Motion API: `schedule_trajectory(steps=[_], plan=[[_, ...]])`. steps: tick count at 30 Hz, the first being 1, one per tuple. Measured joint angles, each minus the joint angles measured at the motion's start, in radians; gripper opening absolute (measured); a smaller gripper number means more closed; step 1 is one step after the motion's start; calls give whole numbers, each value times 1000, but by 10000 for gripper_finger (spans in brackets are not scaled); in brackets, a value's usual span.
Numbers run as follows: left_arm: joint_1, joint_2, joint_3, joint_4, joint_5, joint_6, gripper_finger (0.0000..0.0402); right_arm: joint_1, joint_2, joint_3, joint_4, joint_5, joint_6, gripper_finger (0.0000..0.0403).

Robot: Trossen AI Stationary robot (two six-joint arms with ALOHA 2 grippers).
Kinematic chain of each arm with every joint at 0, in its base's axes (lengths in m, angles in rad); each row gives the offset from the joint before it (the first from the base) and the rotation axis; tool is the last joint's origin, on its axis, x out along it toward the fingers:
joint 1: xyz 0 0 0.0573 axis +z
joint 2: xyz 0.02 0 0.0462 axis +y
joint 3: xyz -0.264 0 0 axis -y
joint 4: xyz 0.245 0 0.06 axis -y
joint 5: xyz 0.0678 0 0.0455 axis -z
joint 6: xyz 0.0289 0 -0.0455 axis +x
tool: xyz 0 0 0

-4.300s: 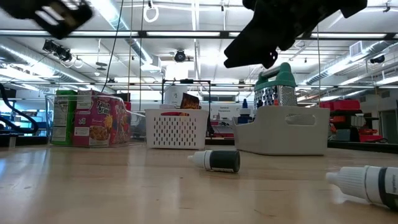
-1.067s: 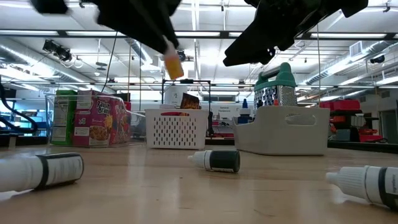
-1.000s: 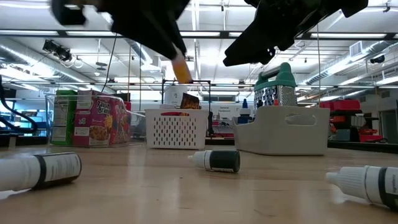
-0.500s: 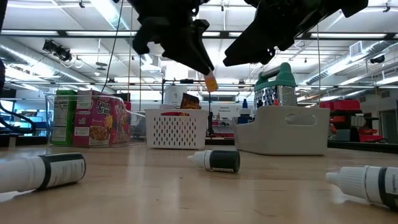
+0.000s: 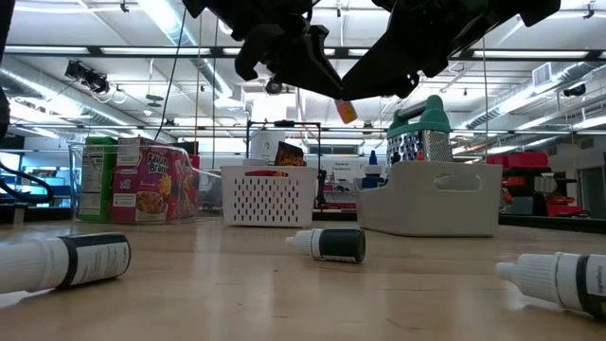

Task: Pick & Place Kitchen Items
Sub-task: Put the small orange food coloring into the gray bin

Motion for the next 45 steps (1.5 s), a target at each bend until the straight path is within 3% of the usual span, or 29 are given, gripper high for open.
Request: schedule_trajectory(steps=[13, 18, 25, 28, 30, 37, 45], plan=[[10, 1, 0, 3, 5, -2, 64, -4, 0, 0, 84, 31, -18, 168], [10, 1, 0, -14, -2, 48, 60, -5, 1, 0, 23, 37, -76, 168], [10, 2, 0, -13, -44, 49, 67, -5, -19, 0, -206, 348, -114, 168], [12, 2, 0, -13, -45, 61, 66, -5, -24, 0, -233, 507, -109, 168], [12, 2, 0, -12, -45, 61, 63, -15, -24, 0, -228, 553, -88, 168], [12, 2, 0, -1, -16, 58, 65, -76, -16, 0, -139, 344, -71, 168], [12, 2, 0, 16, 0, 16, 62, -97, -13, 0, -94, 270, -112, 168]])
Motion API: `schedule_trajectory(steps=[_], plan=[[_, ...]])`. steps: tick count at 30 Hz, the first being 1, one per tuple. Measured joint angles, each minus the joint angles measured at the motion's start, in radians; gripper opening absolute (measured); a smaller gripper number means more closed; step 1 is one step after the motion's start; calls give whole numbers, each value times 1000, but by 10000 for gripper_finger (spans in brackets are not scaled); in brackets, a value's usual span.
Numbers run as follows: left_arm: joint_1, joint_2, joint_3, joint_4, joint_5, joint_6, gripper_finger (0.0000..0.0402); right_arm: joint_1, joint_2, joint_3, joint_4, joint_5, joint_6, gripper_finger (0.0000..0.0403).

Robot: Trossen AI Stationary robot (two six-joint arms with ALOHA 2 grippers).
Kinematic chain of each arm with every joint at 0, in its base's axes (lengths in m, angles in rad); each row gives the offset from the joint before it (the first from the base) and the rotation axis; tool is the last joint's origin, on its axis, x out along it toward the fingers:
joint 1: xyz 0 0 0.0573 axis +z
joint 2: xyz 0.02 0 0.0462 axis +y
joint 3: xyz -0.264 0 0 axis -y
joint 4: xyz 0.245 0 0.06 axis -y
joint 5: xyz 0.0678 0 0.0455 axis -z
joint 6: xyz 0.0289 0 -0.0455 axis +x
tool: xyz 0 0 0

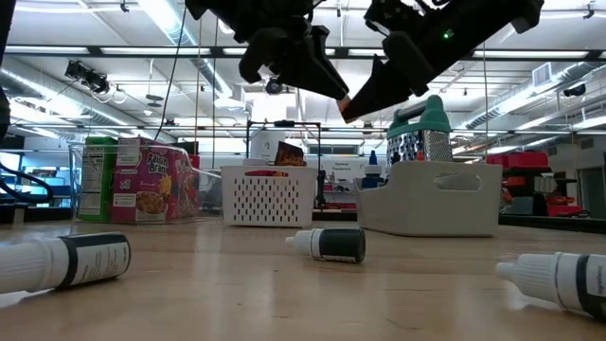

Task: Pick & Place Kitchen Items
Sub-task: Put the small orange food coloring into the gray bin

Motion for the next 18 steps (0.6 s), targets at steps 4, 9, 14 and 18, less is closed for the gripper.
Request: schedule_trajectory(steps=[4, 9, 14, 18], plan=[[0, 0, 0, 2, 2, 6, 65, 0, 7, 0, 27, 2, -29, 168], [0, 0, 0, 2, 1, -5, 64, 0, 7, 0, 23, -1, -37, 150], [0, 0, 0, 2, 1, -20, 70, 0, 7, 0, 24, -11, -33, 114], [0, 0, 0, 1, 2, -32, 75, 0, 7, 0, 22, -13, -34, 91]])
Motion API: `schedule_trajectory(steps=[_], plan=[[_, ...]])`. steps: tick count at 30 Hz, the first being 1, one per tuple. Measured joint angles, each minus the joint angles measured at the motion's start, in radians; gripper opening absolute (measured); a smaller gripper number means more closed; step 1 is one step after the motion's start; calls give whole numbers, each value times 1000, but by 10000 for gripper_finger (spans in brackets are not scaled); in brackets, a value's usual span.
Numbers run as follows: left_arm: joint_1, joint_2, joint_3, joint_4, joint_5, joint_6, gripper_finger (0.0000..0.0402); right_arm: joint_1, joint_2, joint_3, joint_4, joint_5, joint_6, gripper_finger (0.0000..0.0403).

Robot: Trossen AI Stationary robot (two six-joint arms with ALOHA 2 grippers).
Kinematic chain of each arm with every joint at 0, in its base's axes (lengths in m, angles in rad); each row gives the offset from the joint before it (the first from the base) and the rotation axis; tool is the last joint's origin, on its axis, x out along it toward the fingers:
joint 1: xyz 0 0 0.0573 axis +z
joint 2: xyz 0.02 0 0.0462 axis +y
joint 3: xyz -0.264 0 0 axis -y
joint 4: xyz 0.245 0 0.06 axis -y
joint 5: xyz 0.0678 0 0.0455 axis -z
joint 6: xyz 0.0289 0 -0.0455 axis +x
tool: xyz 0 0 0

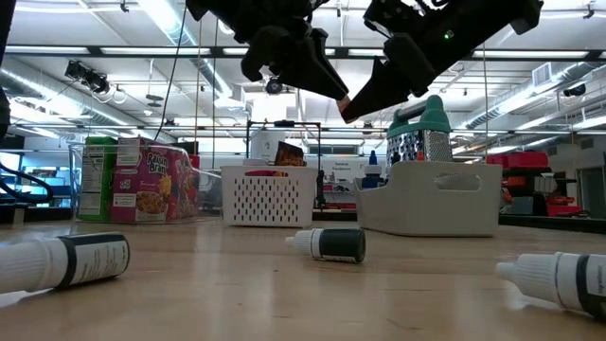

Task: Pick & Place Kitchen Items
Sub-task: Put the small orange food coloring into the gray bin

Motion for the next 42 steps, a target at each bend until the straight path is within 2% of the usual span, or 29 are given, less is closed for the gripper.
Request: schedule_trajectory(steps=[20, 27, 30, 34, 39, 42], plan=[[0, 0, 0, -1, -2, -114, 79, 0, 0, 0, -7, 0, 10, 86], [-1, 0, 0, -2, -4, -180, 127, -1, 0, 0, -15, 10, 23, 85], [-4, 0, 0, -4, -45, -192, 154, -1, 0, 0, -37, 15, 24, 85], [-10, 0, 0, -6, -139, -198, 182, 0, -11, 0, -123, 36, 41, 85], [-10, 0, 0, -16, -148, -233, 200, 0, -74, 0, -322, 128, 170, 84], [-10, 0, 0, -17, -148, -248, 201, -1, -117, 0, -461, 135, 290, 84]])
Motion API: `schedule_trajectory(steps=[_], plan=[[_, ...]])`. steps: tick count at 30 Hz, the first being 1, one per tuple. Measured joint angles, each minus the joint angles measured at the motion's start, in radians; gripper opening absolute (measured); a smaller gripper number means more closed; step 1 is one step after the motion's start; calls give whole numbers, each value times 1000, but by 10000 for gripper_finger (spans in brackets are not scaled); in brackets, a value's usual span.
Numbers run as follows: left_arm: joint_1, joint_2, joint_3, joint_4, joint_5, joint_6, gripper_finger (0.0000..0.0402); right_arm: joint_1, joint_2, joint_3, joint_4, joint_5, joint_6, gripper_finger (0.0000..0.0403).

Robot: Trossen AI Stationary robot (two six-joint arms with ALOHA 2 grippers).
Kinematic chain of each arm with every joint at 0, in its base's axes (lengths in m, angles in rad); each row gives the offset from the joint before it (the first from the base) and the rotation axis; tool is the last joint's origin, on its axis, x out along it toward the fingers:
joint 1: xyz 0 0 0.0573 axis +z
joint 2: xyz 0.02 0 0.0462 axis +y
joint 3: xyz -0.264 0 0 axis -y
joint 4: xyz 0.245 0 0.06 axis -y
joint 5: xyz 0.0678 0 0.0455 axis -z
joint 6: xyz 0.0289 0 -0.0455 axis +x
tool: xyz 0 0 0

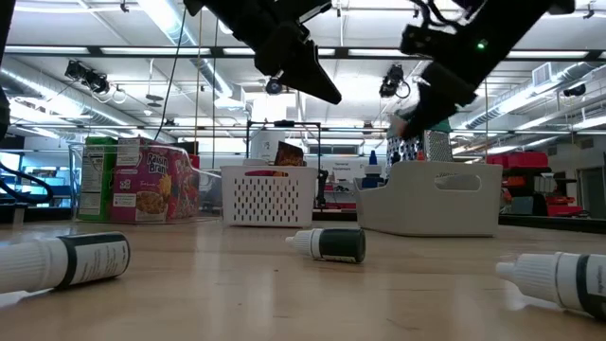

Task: Pick & Place Kitchen Items
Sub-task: Put the small orange food coloring into the gray bin, then put the small blue food coloring into the gray bin

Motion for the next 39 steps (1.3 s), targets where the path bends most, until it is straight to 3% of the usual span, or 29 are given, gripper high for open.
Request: schedule_trajectory(steps=[3, 6, 18, 29, 34, 39], plan=[[0, 0, 0, 0, 0, 0, 198, -1, -12, -1, -142, -8, 124, 84], [0, 0, 0, 1, 0, -7, 195, -8, -12, -37, -176, -24, 205, 84], [0, 0, 0, 2, 2, -37, 195, -96, -11, -227, 142, -213, 93, 107], [-10, 0, 0, 2, -1, -46, 194, -148, -11, -243, 208, -203, 45, 167], [-53, -3, 1, -20, -4, -149, 194, -147, -11, -243, 262, -208, 17, 173], [-134, -3, 1, -142, -1, -368, 194, -147, -15, -243, 291, -209, 15, 171]])
